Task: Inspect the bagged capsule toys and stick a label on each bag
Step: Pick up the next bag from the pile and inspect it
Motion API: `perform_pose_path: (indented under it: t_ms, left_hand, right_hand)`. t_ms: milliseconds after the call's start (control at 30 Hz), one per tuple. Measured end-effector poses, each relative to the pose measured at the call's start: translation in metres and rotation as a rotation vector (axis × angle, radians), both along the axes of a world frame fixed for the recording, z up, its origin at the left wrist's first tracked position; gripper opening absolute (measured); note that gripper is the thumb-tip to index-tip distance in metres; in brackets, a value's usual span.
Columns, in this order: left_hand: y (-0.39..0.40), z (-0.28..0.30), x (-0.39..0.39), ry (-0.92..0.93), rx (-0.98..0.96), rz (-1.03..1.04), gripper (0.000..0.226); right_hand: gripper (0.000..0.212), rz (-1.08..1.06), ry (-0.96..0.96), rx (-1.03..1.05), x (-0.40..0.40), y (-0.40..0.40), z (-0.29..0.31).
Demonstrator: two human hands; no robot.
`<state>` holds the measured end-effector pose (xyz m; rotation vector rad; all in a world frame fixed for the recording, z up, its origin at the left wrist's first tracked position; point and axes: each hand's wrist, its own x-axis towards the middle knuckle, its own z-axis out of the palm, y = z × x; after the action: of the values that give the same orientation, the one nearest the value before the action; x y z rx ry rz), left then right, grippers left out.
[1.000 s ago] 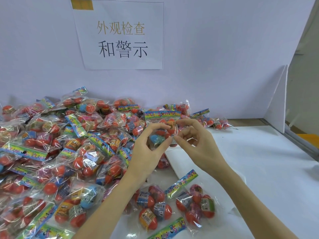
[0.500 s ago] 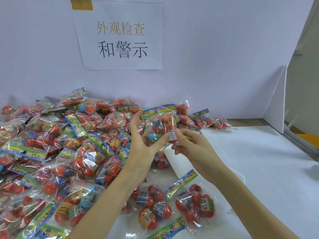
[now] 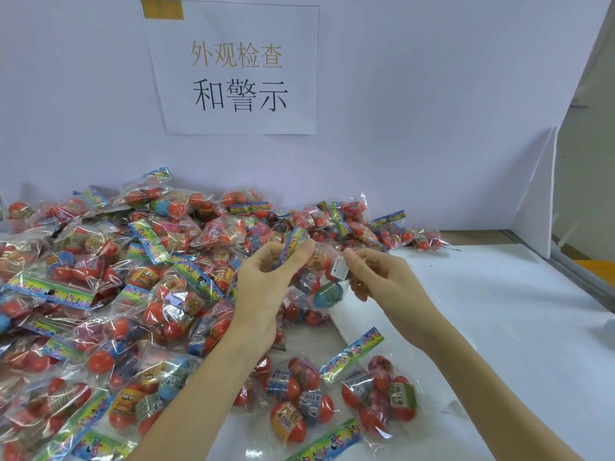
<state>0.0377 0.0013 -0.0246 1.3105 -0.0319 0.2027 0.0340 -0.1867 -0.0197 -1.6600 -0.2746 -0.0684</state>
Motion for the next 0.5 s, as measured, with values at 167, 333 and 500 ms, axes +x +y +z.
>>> perform_pose_path:
  t_ms: [167, 333, 500]
  left_hand:
    - [0.0005, 0.0033, -0.0001, -0.002, -0.046, -0.117, 0.022]
    - [0.0006, 0.0046, -0.0018, -0.035, -0.045, -0.009, 0.029]
    - [-0.0053, -0.0016, -0.0032, -0.12, 0.063, 0.168, 0.03]
  right_hand:
    - [0.037, -0.068, 0.009, 0.084, 0.0021, -0.0012, -0.0014]
    - [0.036, -0.078, 0.068, 0.184, 0.0014, 0.0, 0.0008]
    - [0.057, 0.062, 0.215, 0.284, 0.0015, 0.0008, 0.0022]
